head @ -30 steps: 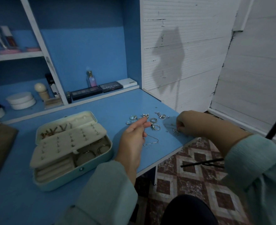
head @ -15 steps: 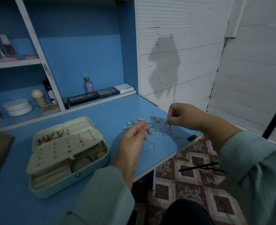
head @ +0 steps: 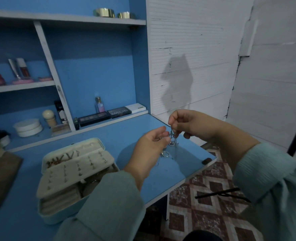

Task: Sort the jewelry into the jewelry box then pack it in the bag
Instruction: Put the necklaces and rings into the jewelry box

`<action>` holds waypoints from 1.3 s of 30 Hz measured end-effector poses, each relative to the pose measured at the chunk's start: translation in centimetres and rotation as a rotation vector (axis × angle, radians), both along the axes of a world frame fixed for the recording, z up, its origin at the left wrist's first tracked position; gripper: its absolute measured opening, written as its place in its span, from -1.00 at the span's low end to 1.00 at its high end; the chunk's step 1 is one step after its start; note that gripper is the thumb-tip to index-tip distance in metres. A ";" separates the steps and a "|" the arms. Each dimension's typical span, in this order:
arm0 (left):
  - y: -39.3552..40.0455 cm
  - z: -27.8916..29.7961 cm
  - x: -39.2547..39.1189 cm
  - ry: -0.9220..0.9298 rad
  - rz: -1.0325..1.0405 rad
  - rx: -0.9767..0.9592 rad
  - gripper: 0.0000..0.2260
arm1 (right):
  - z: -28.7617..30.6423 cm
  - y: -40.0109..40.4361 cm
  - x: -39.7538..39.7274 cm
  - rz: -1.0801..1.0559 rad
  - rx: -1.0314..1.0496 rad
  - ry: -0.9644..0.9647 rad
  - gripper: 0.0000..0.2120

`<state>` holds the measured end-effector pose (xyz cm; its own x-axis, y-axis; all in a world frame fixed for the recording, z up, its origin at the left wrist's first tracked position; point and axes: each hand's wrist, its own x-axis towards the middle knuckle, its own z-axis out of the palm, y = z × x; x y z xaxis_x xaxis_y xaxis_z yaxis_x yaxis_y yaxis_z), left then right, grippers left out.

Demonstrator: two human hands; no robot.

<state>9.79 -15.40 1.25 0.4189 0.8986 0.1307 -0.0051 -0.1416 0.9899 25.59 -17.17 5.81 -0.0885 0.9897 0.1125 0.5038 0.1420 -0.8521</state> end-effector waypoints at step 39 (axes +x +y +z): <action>-1.1 9.6 -5.7 -0.158 0.128 0.090 -0.73 | 4.4 -2.3 -4.7 -0.229 -0.001 0.134 -0.78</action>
